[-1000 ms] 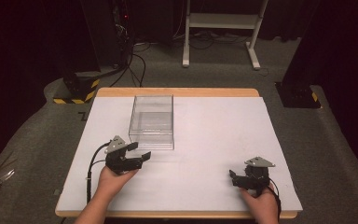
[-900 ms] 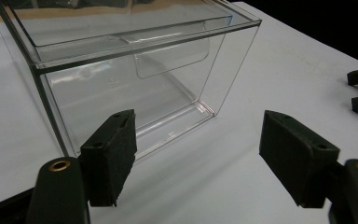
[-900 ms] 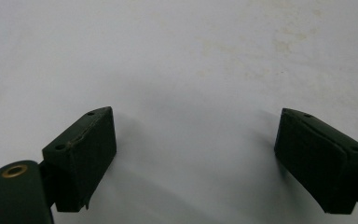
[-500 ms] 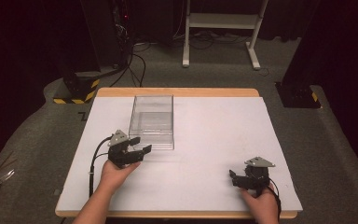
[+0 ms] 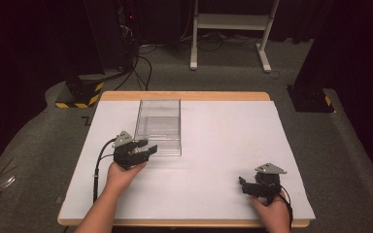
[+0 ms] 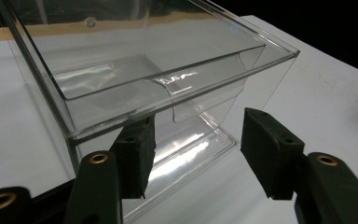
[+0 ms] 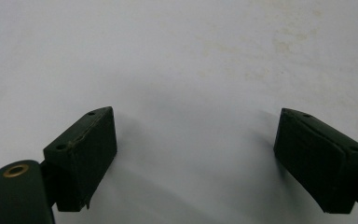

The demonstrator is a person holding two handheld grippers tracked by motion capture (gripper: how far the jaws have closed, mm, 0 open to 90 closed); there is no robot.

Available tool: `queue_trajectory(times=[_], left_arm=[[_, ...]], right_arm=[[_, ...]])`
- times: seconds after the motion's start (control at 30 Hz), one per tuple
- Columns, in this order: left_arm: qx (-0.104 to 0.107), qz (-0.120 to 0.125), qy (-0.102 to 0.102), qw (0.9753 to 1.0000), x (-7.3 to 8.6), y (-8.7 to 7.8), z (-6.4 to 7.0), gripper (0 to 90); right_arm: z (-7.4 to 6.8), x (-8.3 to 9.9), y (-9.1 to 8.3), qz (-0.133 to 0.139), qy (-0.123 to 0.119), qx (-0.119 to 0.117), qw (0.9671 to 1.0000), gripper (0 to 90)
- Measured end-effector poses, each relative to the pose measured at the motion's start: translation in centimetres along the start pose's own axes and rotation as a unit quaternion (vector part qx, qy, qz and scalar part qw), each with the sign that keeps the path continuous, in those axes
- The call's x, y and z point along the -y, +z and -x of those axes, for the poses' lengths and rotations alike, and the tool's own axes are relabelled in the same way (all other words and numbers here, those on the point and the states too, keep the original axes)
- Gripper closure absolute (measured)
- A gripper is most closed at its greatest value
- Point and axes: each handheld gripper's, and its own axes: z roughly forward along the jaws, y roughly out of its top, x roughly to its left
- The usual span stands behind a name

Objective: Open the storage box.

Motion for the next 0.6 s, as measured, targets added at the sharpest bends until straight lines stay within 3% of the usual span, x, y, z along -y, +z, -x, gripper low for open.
queue_trajectory(times=[0.6], left_arm=[[0.029, 0.023, 0.004, 0.9993, 0.28, 0.71, -0.98, 65.6]], right_arm=[[-0.02, 0.02, -0.01, 0.002, -0.003, -0.001, 1.0, 14.0]])
